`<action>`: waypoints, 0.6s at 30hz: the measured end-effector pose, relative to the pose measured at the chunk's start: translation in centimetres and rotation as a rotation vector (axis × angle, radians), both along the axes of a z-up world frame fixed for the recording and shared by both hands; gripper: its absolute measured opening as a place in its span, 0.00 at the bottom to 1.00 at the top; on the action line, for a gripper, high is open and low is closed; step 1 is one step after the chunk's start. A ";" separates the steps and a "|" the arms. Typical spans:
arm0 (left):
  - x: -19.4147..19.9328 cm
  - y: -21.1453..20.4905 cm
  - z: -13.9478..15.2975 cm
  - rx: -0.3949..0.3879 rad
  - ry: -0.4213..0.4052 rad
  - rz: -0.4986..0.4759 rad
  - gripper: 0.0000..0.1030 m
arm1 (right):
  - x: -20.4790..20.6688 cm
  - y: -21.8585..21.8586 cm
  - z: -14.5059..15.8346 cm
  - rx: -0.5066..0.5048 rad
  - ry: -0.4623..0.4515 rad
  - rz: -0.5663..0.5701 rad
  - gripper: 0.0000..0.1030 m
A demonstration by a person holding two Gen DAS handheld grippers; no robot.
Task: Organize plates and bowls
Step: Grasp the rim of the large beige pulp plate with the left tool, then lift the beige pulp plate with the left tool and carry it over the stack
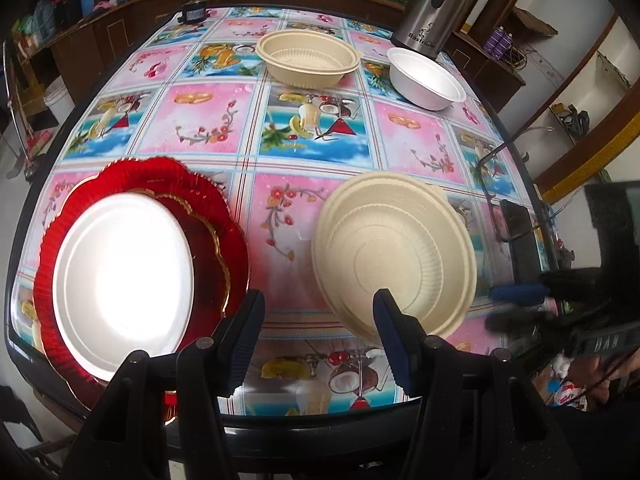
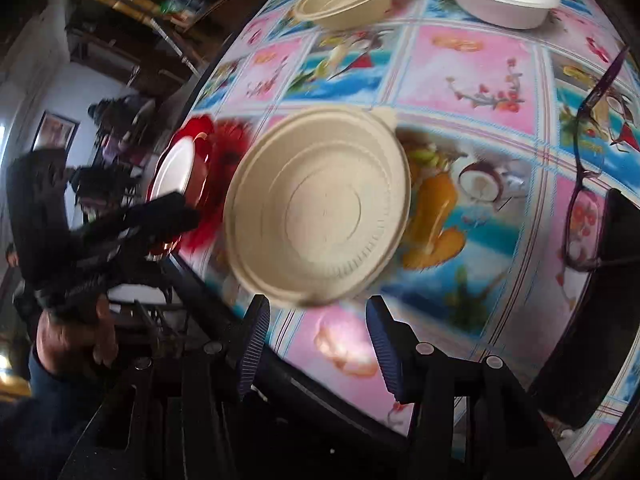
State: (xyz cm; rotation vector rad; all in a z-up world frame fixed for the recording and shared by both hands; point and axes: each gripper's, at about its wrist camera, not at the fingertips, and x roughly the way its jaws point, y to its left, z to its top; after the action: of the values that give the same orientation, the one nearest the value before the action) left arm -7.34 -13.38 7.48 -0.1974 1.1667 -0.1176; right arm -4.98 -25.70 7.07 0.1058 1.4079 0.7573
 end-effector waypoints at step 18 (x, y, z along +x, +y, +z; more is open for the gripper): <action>1.6 -2.7 -3.8 -0.005 0.076 -0.037 0.23 | 5.1 0.7 -2.5 -0.045 -0.046 -0.126 0.18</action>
State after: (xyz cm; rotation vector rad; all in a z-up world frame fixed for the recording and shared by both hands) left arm -5.77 -16.12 3.72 -0.1859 1.2465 -0.1466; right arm 0.11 -24.99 4.55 0.1398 1.3602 0.6204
